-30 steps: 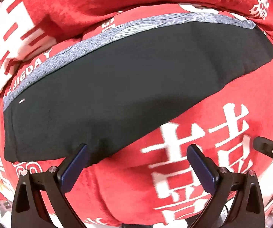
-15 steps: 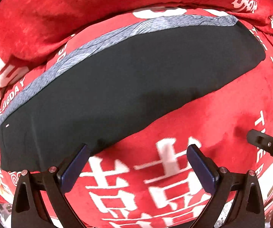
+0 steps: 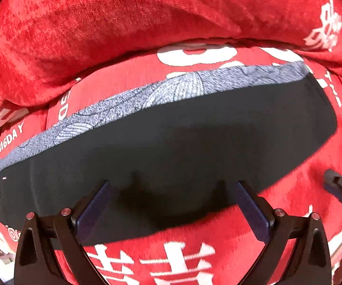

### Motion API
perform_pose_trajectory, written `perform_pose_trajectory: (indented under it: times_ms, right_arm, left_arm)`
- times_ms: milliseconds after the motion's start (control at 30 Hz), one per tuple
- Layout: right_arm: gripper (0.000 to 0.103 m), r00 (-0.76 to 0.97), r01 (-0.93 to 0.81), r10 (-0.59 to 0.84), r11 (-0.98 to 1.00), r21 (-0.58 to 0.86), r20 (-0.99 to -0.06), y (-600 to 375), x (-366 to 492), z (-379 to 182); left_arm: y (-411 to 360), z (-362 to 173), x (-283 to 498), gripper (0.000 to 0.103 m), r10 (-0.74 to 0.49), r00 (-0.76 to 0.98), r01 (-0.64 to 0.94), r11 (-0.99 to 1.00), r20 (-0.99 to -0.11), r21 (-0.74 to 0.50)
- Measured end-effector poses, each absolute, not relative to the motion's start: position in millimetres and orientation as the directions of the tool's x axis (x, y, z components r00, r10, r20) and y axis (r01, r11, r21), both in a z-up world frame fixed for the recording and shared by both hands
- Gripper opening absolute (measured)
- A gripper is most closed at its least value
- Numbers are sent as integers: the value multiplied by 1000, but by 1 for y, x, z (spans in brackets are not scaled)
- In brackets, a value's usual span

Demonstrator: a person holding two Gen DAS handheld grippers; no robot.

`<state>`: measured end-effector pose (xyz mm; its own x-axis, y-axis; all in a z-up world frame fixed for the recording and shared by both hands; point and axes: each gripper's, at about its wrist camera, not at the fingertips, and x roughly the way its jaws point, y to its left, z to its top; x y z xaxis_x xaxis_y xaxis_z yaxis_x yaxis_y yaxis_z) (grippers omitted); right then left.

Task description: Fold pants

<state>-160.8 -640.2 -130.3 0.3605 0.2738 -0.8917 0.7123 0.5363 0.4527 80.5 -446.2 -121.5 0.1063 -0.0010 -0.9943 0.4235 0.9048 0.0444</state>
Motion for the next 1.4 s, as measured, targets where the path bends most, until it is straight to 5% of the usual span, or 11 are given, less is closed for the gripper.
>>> perform_pose_trajectory:
  times_ms: [300,367,400,500,867,1100,1400]
  right_arm:
    - [53,476,751,239,391,533,-846,-691,-145,-140]
    - [44,491,749,234,379,544,-839,-692,-137,-145]
    - [23,494,746,231,383,545,-838,-693,-135,-146]
    - [14,486,748,225,392,535,-845,-697,-130,-143]
    - [17,491,749,248,369,550,-835,-705,-139,-150]
    - [37,512,718,317,354,600,-799,-684,-157,-145]
    - [37,521,711,343,332,620,-782,-666,-160,-157]
  left_arm:
    - [-434,-157,90,103,37,50,351,935,-998,52]
    - [-433,-160,90,103,31,46,343,938,-998,45]
    - [-433,-161,89,103,29,45,340,940,-999,42]
    - [-434,-160,89,103,31,51,344,938,-998,46]
    - [-435,-166,84,103,22,32,344,939,-999,31]
    - [-439,-169,90,103,41,37,366,929,-998,52]
    - [-440,-171,88,103,39,36,363,930,-999,49]
